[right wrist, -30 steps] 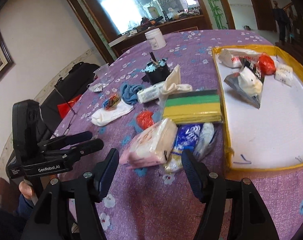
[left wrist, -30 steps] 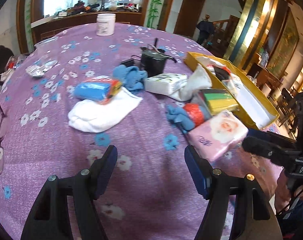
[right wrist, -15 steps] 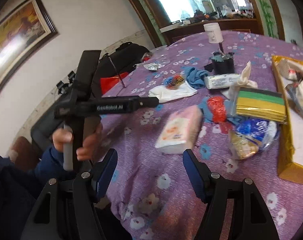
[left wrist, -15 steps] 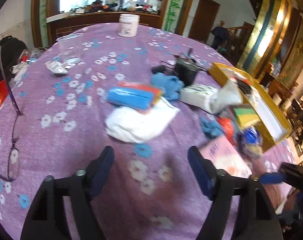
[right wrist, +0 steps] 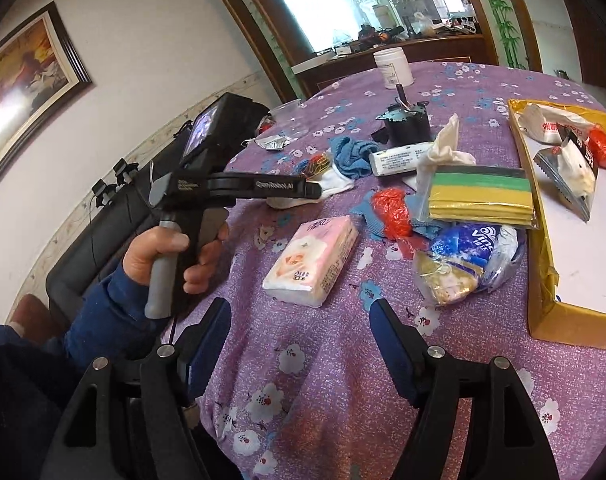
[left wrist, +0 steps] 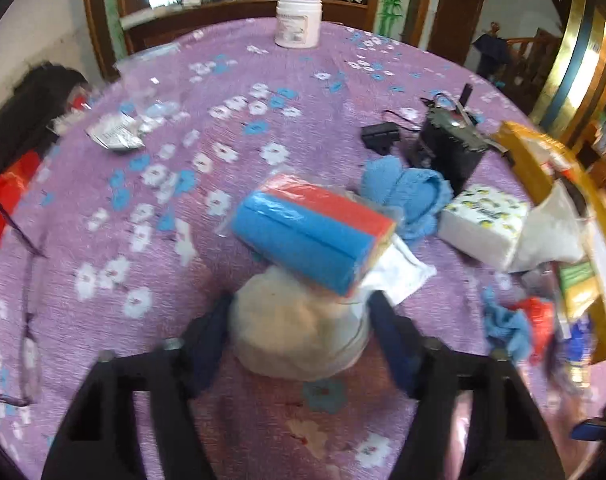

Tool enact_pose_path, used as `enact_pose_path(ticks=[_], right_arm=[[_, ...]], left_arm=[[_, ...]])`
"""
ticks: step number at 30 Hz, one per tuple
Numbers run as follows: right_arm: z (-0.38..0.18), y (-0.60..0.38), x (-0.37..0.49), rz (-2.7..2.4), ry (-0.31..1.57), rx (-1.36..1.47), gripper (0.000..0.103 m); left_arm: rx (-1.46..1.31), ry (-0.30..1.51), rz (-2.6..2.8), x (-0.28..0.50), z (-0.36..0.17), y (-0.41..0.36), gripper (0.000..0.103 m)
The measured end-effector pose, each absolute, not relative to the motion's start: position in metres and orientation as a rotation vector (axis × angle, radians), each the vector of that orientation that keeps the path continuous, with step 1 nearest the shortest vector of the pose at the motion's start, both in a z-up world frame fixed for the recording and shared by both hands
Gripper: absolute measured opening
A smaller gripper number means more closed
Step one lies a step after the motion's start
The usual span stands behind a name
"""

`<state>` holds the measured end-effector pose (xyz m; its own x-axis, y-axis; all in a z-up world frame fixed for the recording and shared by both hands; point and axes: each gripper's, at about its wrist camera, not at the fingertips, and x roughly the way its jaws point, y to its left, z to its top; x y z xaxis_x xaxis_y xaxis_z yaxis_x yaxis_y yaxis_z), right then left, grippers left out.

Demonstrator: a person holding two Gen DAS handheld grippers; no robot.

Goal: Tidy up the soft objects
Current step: 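Grasp the white cloth with the left gripper while the right gripper grasps the pink tissue pack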

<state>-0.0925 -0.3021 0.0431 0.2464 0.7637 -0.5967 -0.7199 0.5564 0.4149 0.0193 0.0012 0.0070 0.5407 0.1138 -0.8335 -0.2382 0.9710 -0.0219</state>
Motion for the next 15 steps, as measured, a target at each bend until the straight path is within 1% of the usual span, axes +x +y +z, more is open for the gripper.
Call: enact_pose_path(ticks=[1,2,3,10,15], right_arm=[[0.044,-0.3,-0.092,1.006,0.85,0.054,0.076],[0.044,-0.297,-0.092,1.0,0.851,0.047,0.077],[0.045,-0.295,-0.092,0.99,0.854,0.036,0.077],[0.05,-0.268,-0.088,0.951,0.871,-0.058,0.079],[0.049,-0.236,-0.085,0.92,0.89,-0.152,0.082]], left_arm=[[-0.128,0.971,0.209,0.018,0.007,0.001,0.045],[-0.138,0.966,0.189,0.016,0.008,0.001,0.033],[-0.143,0.964,0.18,0.013,0.009,0.002,0.024],[-0.139,0.918,0.136,-0.027,0.023,0.002,0.023],[-0.198,0.858,0.115,-0.055,0.039,0.019,0.023]])
